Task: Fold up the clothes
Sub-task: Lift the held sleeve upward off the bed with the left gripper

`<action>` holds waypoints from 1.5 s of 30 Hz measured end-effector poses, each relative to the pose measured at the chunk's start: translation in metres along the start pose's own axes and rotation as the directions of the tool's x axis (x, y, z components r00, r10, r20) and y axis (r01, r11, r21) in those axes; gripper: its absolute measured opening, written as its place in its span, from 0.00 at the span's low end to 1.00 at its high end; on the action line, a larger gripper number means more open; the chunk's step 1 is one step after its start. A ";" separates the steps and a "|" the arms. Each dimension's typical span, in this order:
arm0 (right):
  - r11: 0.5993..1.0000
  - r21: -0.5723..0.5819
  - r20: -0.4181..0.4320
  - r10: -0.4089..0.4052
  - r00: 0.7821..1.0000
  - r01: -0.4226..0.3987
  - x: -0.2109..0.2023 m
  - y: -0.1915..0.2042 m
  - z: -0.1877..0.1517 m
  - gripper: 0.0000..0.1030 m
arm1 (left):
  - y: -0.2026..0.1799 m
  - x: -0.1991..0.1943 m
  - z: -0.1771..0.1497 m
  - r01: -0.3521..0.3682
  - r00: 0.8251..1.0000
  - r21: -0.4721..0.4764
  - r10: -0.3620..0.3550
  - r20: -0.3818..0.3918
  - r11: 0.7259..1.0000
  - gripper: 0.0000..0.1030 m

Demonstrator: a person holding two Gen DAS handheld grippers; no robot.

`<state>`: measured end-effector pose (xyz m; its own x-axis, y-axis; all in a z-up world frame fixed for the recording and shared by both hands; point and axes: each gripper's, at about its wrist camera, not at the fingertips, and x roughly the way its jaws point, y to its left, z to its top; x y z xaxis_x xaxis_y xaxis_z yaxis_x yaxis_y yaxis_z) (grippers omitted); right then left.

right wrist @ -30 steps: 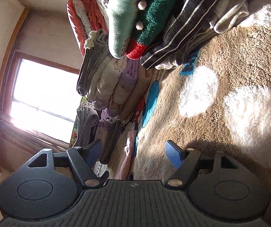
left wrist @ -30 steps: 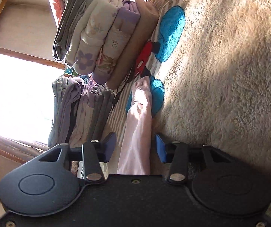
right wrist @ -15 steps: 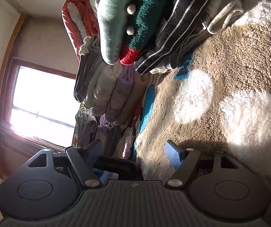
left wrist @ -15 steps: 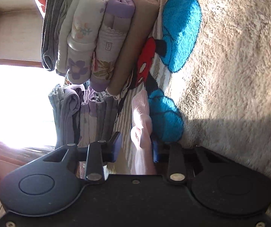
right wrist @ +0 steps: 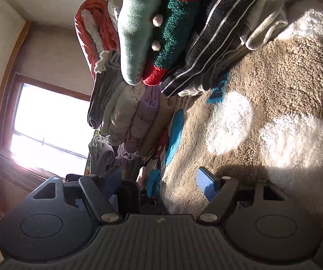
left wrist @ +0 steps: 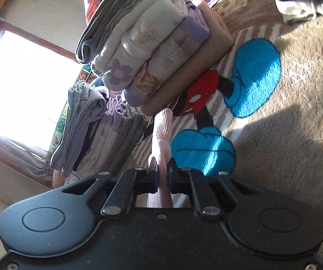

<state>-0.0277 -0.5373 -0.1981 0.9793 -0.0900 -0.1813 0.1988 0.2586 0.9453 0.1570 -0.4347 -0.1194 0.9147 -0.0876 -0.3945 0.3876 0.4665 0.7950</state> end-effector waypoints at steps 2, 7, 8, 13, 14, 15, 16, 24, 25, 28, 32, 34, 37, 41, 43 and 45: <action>1.000 -0.014 0.009 -0.006 1.000 0.006 -0.002 0.001 -0.002 0.71 | 0.032 -0.015 -0.004 0.072 0.997 -0.153 -0.068 0.027 0.986 0.07; 0.991 -0.132 -0.020 -0.023 1.000 0.020 -0.001 0.017 -0.016 0.72 | 0.111 -0.045 -0.033 0.208 0.977 -0.428 -0.167 0.130 0.879 0.07; 0.984 -0.176 -0.042 -0.020 0.999 0.013 0.000 0.024 -0.021 0.72 | 0.126 -0.050 -0.040 0.239 0.970 -0.474 -0.186 0.157 0.847 0.07; 0.848 -0.516 -0.237 -0.004 0.972 -0.123 0.015 0.084 -0.082 0.72 | 0.190 -0.052 -0.082 0.330 0.944 -0.618 -0.233 0.236 0.714 0.07; 0.814 -0.563 -0.266 -0.014 0.964 -0.144 0.019 0.093 -0.097 0.72 | 0.200 -0.052 -0.089 0.335 0.942 -0.635 -0.236 0.238 0.696 0.07; 0.777 -0.607 -0.295 -0.026 0.955 -0.166 0.022 0.101 -0.112 0.72 | 0.211 -0.053 -0.098 0.347 0.938 -0.658 -0.243 0.248 0.668 0.07; 0.739 -0.647 -0.322 -0.040 0.946 -0.189 0.026 0.109 -0.127 0.72 | 0.220 -0.053 -0.104 0.356 0.935 -0.673 -0.246 0.257 0.648 0.07; 0.511 -0.822 -0.384 -0.169 0.908 -0.252 0.042 0.142 -0.219 0.72 | 0.267 -0.063 -0.153 0.364 0.931 -0.739 -0.227 0.284 0.567 0.07; 0.492 -0.834 -0.383 -0.188 0.905 -0.251 0.045 0.142 -0.228 0.71 | 0.271 -0.065 -0.158 0.363 0.932 -0.741 -0.223 0.286 0.565 0.07; 0.426 -0.869 -0.368 -0.214 0.905 -0.252 0.047 0.145 -0.251 0.69 | 0.281 -0.070 -0.173 0.363 0.932 -0.748 -0.212 0.294 0.555 0.07; 0.368 -0.897 -0.341 -0.228 0.912 -0.243 0.045 0.149 -0.269 0.64 | 0.296 -0.075 -0.197 0.372 0.928 -0.764 -0.191 0.320 0.527 0.07; 0.339 -0.912 -0.322 -0.241 0.916 -0.232 0.045 0.148 -0.276 0.62 | 0.301 -0.076 -0.211 0.381 0.924 -0.770 -0.185 0.335 0.511 0.07; 0.288 -0.931 -0.300 -0.257 0.919 -0.223 0.044 0.146 -0.284 0.61 | 0.308 -0.076 -0.229 0.391 0.920 -0.780 -0.176 0.351 0.488 0.07; 0.257 -0.946 -0.260 -0.243 0.935 -0.197 0.039 0.146 -0.289 0.60 | 0.314 -0.074 -0.253 0.407 0.912 -0.792 -0.159 0.378 0.454 0.07; 0.242 -0.952 -0.241 -0.225 0.944 -0.185 0.034 0.148 -0.290 0.60 | 0.317 -0.072 -0.266 0.413 0.910 -0.802 -0.149 0.387 0.431 0.07; 0.200 -0.962 -0.233 -0.240 0.942 -0.186 0.035 0.146 -0.298 0.59 | 0.321 -0.068 -0.280 0.422 0.906 -0.812 -0.143 0.399 0.403 0.07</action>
<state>0.0469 -0.2166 -0.1475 0.8841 0.0768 -0.4609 -0.1059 0.9937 -0.0375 0.1870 -0.0325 0.0334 0.8185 -0.4973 -0.2877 0.4488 0.8661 -0.2200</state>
